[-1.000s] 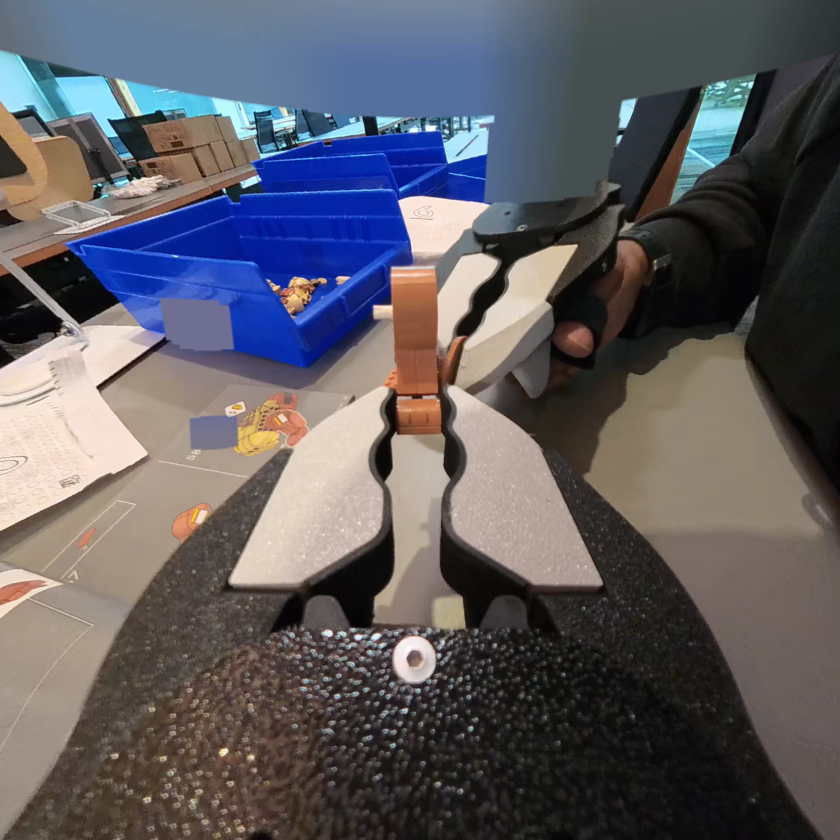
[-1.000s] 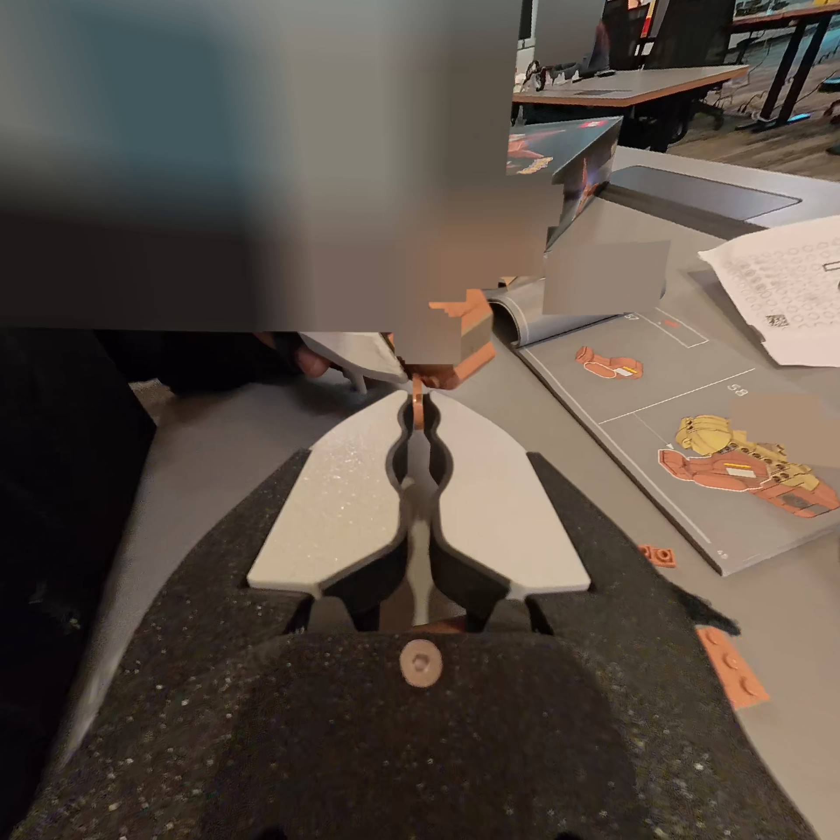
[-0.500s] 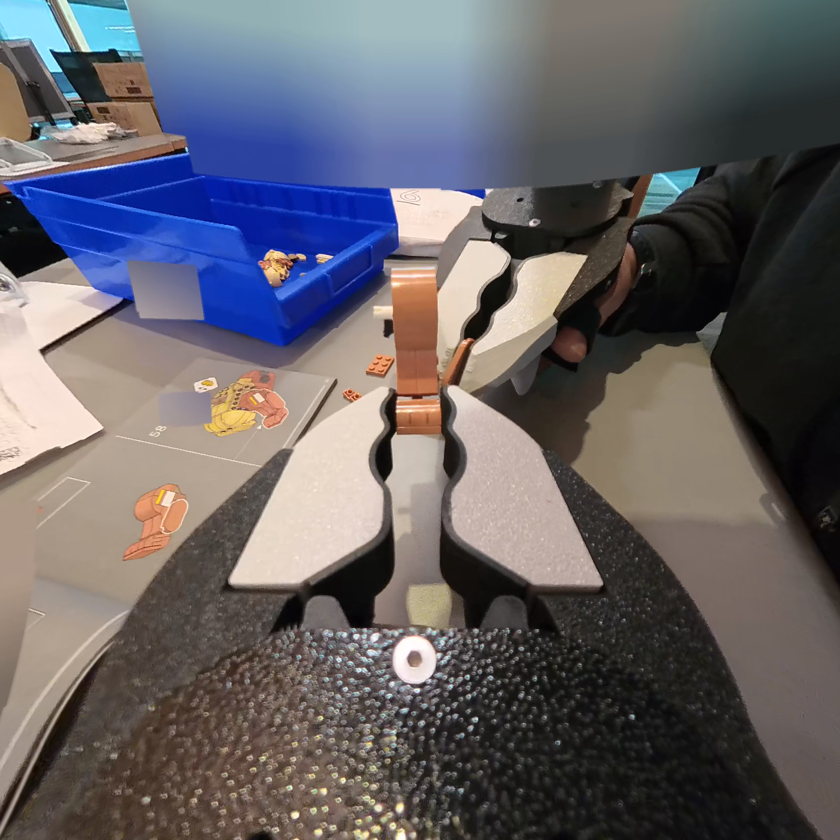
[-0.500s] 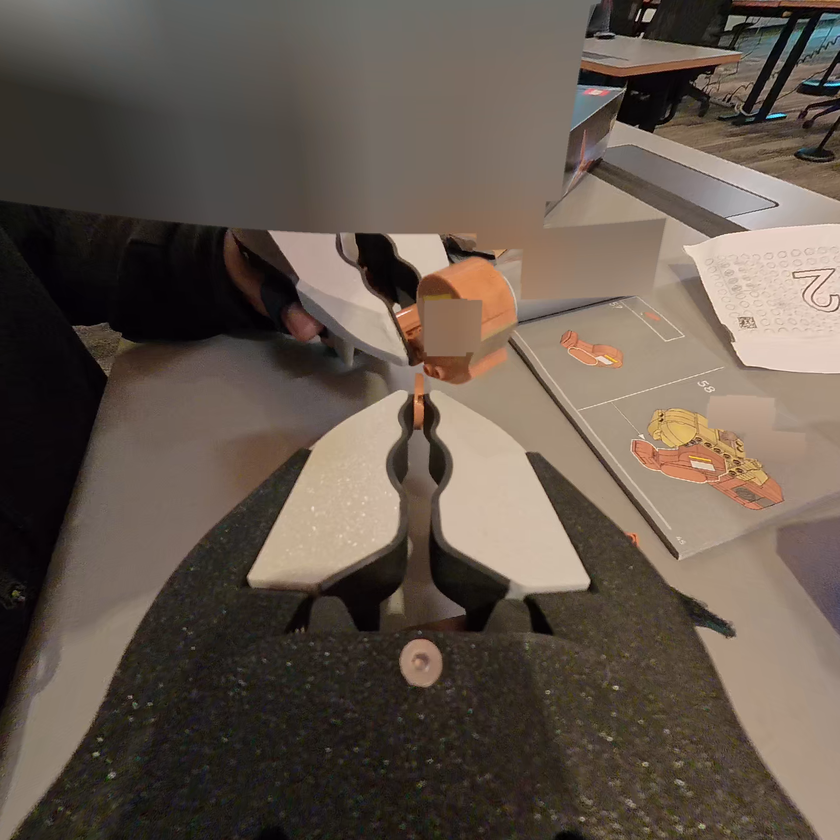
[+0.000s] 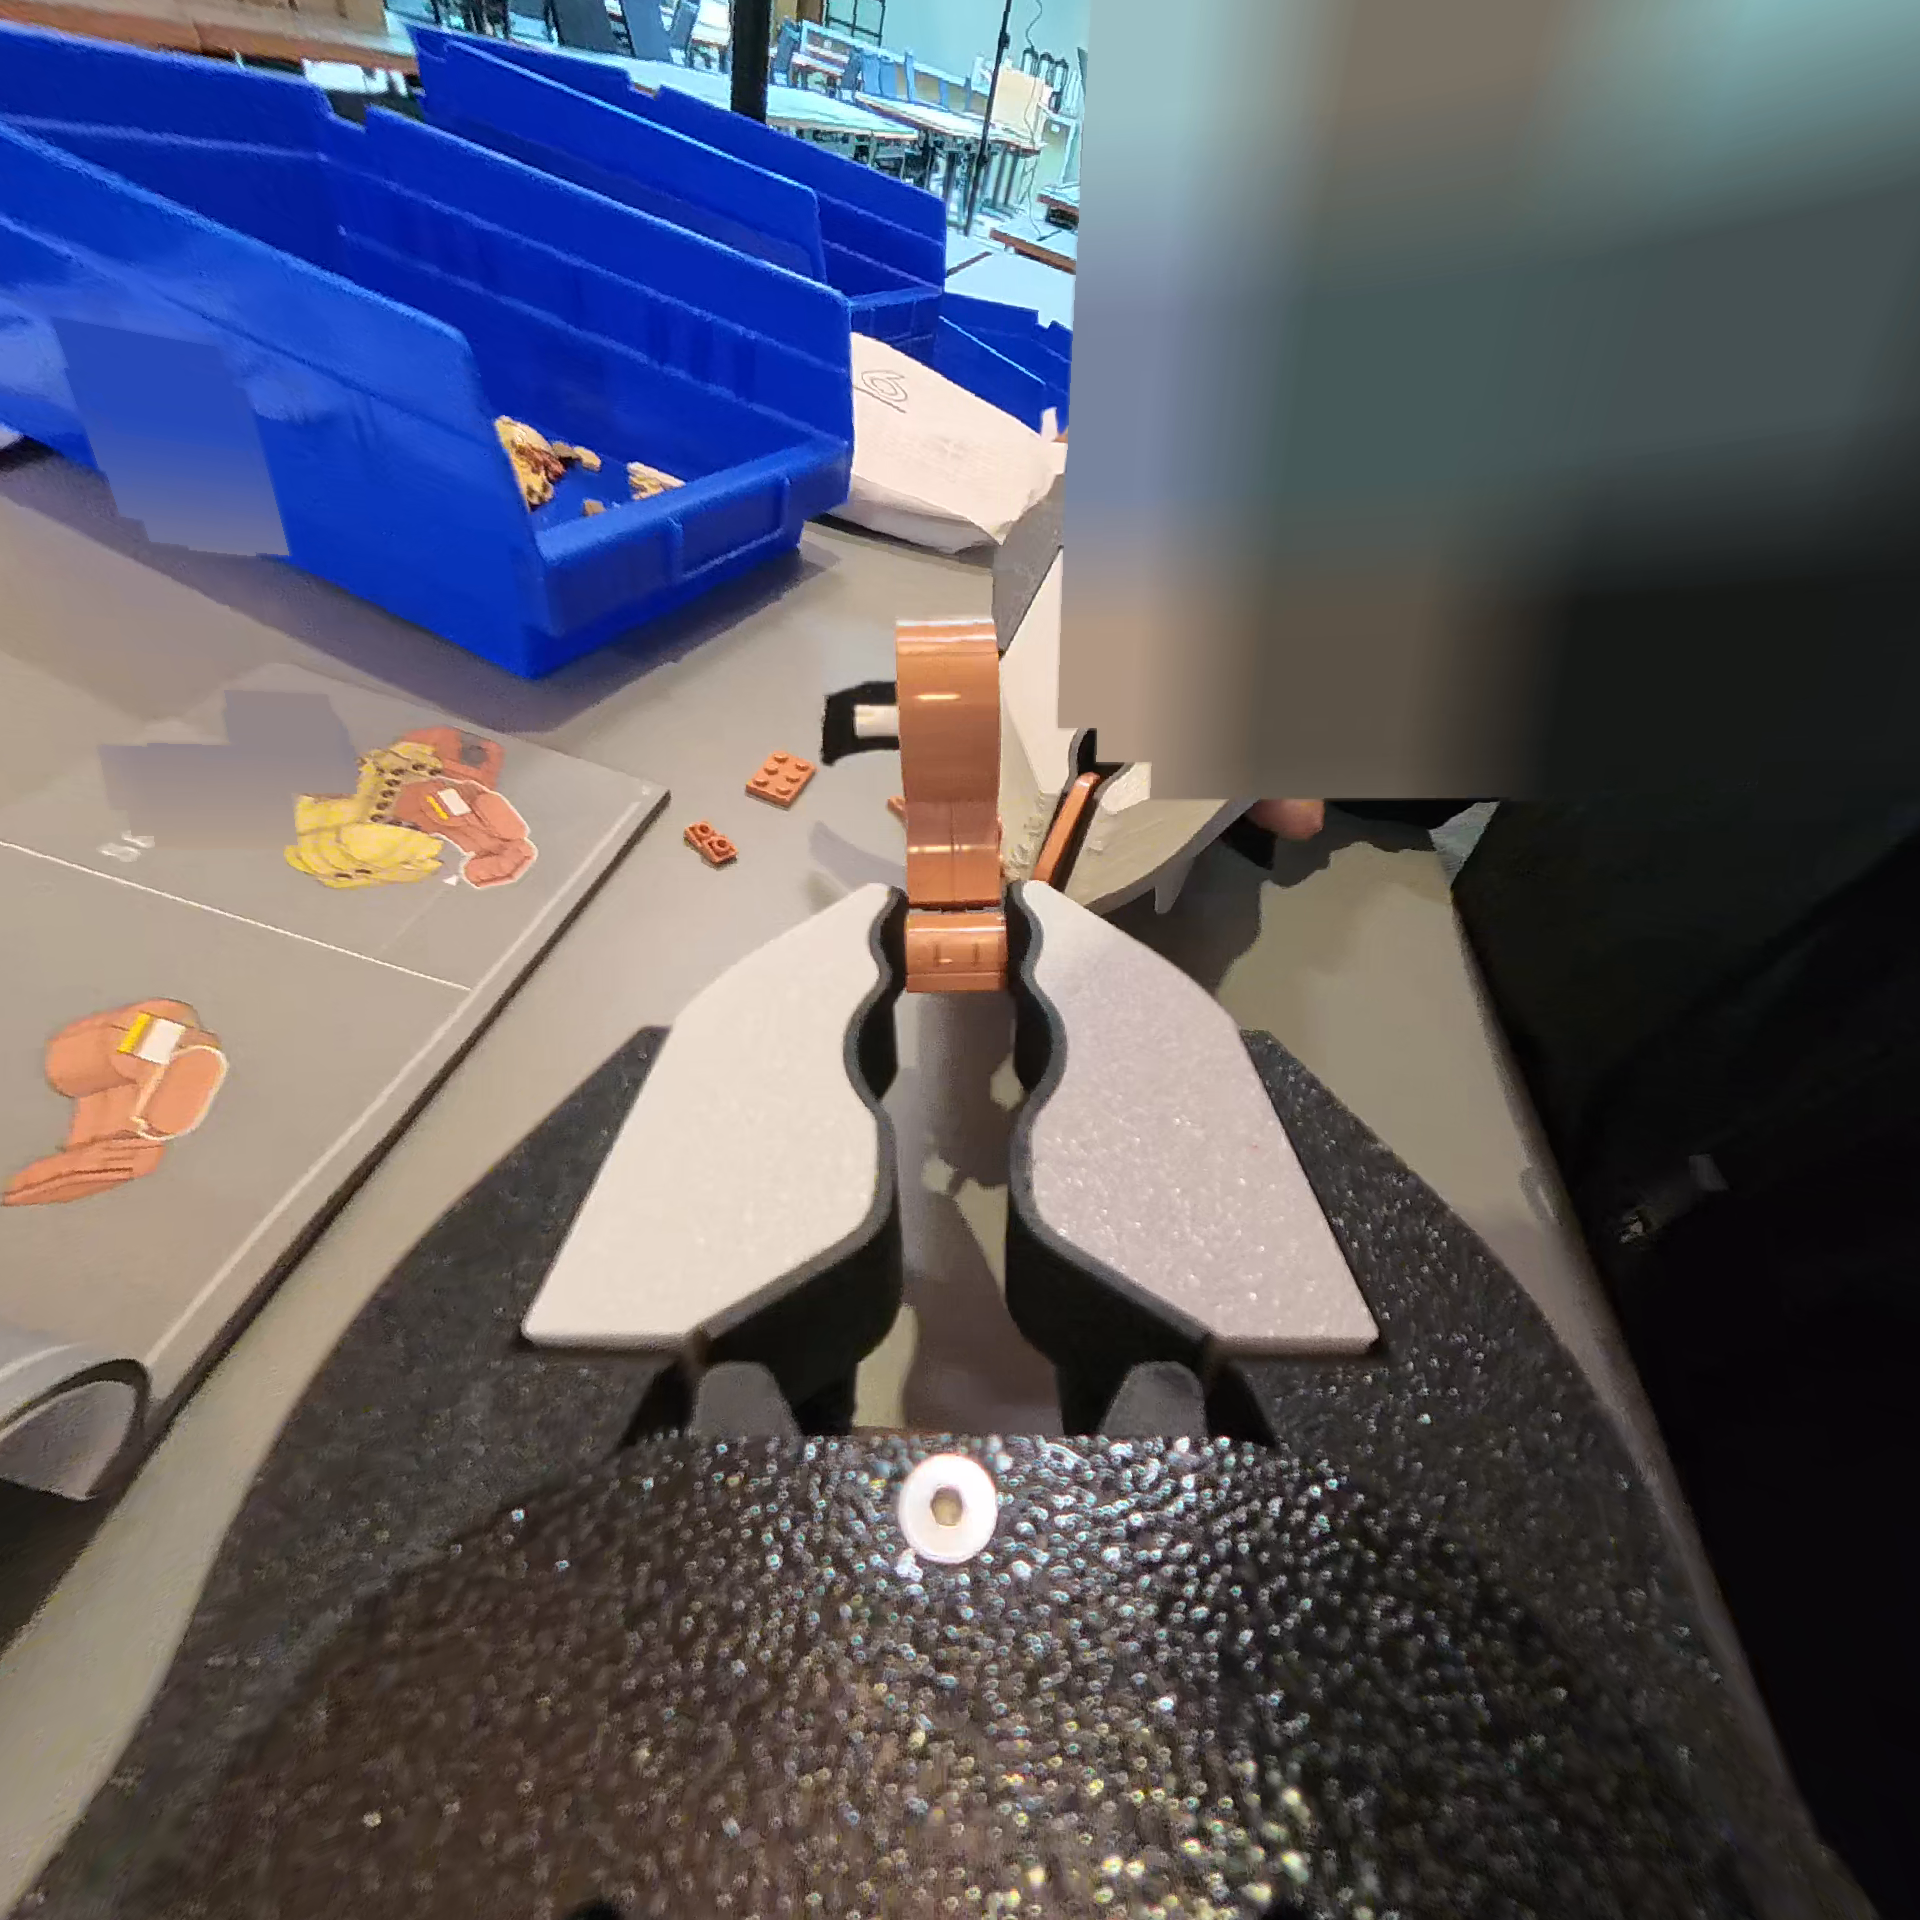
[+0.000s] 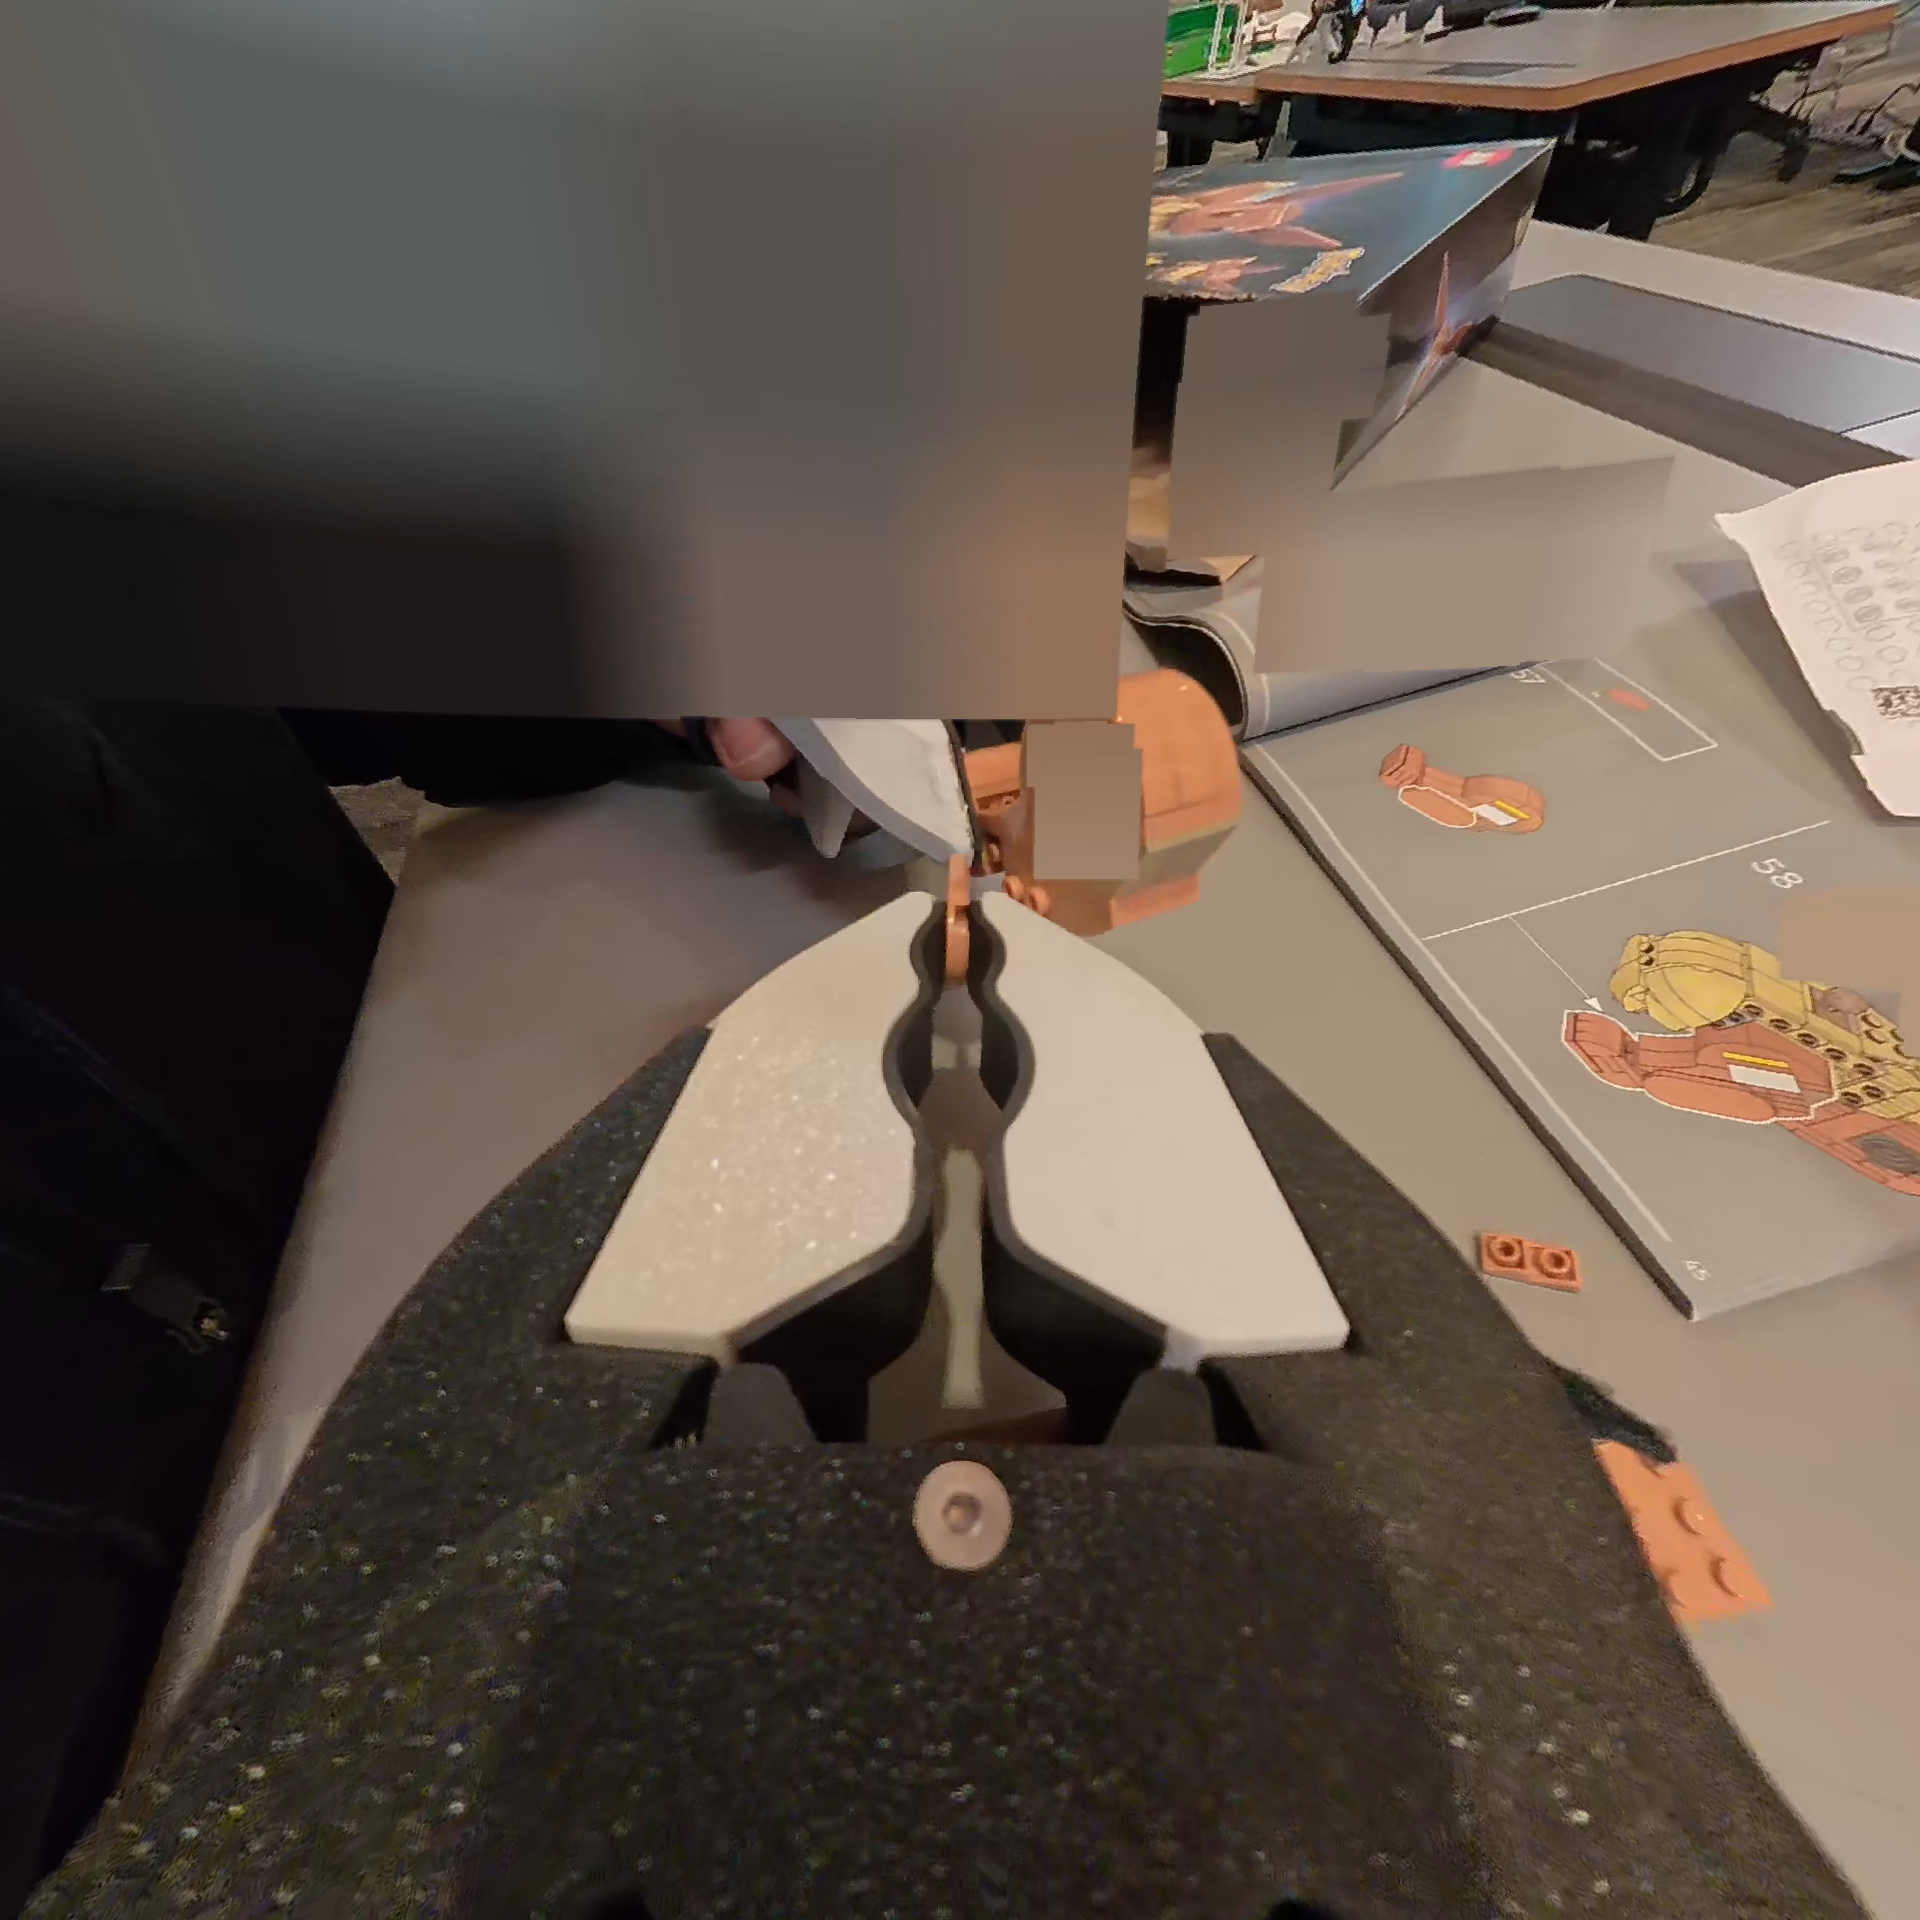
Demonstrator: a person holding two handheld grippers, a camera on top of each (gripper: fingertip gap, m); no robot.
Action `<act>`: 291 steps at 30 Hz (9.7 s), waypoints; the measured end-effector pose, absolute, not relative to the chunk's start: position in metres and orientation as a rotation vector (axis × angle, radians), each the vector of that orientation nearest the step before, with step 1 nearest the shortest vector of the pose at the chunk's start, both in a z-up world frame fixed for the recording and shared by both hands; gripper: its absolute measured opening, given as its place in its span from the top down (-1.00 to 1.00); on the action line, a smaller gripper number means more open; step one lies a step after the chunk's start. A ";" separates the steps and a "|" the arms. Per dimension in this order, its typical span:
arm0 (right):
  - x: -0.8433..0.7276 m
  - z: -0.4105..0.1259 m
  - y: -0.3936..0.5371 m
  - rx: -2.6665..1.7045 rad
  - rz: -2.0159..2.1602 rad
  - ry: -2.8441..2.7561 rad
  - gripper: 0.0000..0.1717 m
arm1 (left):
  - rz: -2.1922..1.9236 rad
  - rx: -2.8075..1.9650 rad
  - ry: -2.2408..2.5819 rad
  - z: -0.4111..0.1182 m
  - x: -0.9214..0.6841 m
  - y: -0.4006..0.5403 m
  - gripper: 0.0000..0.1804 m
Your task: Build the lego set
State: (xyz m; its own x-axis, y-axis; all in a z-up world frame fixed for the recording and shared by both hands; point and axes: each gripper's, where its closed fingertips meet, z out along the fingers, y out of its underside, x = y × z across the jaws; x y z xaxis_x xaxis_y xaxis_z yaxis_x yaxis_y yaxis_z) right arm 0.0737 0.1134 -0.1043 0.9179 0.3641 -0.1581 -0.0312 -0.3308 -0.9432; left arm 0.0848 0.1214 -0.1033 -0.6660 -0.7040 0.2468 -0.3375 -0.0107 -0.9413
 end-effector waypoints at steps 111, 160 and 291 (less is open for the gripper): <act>0.050 -0.158 0.098 -2.151 0.343 -0.619 0.96 | -1.094 -1.251 2.362 -0.175 0.070 0.133 0.82; 0.064 -0.104 0.105 -1.918 1.163 0.050 0.97 | -2.398 -1.803 1.791 -0.107 0.072 0.108 0.82; 0.092 -0.103 0.125 -1.738 1.155 0.479 0.77 | -2.528 -1.979 1.443 -0.105 0.088 0.115 0.82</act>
State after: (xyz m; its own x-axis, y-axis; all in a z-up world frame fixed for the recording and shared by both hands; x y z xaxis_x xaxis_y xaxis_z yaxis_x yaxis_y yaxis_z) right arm 0.0921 0.1251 -0.1031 0.4748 0.1749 -0.8625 -0.7338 -0.4625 -0.4977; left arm 0.0883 0.1148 -0.1050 -0.3196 -0.1794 0.9304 -0.7100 -0.6049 -0.3605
